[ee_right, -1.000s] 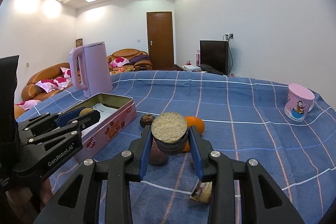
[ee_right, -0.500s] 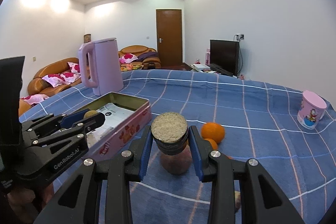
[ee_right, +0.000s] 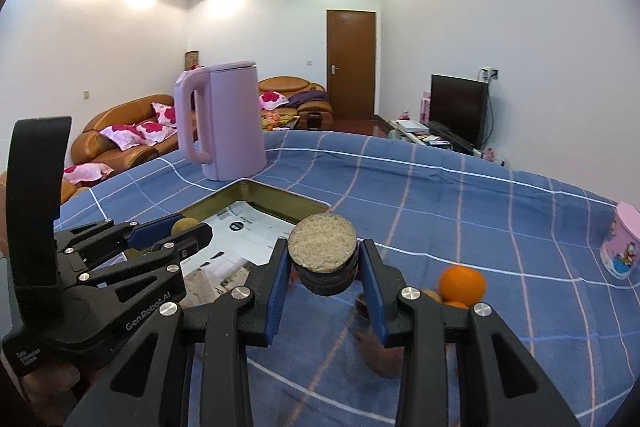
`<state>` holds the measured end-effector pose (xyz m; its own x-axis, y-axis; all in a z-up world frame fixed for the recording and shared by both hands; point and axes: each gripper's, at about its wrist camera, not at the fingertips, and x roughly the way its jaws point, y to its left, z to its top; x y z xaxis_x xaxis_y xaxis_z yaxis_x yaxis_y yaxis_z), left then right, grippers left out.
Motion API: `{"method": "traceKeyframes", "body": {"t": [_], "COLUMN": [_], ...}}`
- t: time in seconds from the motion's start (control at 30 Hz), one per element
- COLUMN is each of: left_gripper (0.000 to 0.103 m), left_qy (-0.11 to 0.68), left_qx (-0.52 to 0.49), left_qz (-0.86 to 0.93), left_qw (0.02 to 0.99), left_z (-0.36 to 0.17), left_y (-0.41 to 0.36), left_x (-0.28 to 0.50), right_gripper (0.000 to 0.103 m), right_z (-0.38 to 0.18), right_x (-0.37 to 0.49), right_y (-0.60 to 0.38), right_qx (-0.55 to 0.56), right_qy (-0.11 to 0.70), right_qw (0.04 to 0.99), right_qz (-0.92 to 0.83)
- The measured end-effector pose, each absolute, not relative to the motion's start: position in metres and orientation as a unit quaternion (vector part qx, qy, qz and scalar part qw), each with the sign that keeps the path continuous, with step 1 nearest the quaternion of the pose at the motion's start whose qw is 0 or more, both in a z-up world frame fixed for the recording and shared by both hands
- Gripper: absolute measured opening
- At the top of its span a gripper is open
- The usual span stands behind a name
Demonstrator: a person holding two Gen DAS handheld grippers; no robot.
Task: Organize fruits
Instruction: 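Carry the taro slice and lime over the pink tin and open both tools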
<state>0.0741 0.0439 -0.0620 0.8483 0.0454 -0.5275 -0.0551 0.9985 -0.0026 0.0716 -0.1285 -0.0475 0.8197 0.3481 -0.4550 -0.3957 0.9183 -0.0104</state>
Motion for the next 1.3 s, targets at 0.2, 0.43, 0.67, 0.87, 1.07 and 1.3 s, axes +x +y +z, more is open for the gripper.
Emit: {"method": "traceKeyframes", "body": {"t": [0.2, 0.43, 0.67, 0.87, 1.07, 1.3], "left_gripper": [0.027, 0.027, 0.027, 0.027, 0.028, 0.029], "left_qy": [0.286, 0.293, 0.3, 0.306, 0.316, 0.333], "left_qx": [-0.005, -0.007, -0.004, 0.003, 0.009, 0.02], "left_qz": [0.044, 0.054, 0.064, 0.064, 0.062, 0.06], "left_qw": [0.957, 0.955, 0.952, 0.95, 0.947, 0.941], "left_z": [-0.064, -0.065, -0.066, -0.067, -0.071, -0.077], "left_y": [0.061, 0.077, 0.086, 0.086, 0.086, 0.081], "left_x": [0.087, 0.098, 0.106, 0.11, 0.112, 0.118], "right_gripper": [0.037, 0.037, 0.037, 0.037, 0.037, 0.037], "right_z": [-0.047, -0.052, -0.057, -0.062, -0.067, -0.077], "right_x": [0.084, 0.1, 0.11, 0.115, 0.121, 0.129], "right_y": [-0.107, -0.086, -0.07, -0.062, -0.056, -0.052], "right_qx": [-0.061, -0.063, -0.066, -0.068, -0.074, -0.078], "right_qy": [0.235, 0.248, 0.256, 0.264, 0.276, 0.305], "right_qw": [0.947, 0.939, 0.934, 0.931, 0.926, 0.916], "right_qz": [0.212, 0.23, 0.239, 0.244, 0.248, 0.25]}}
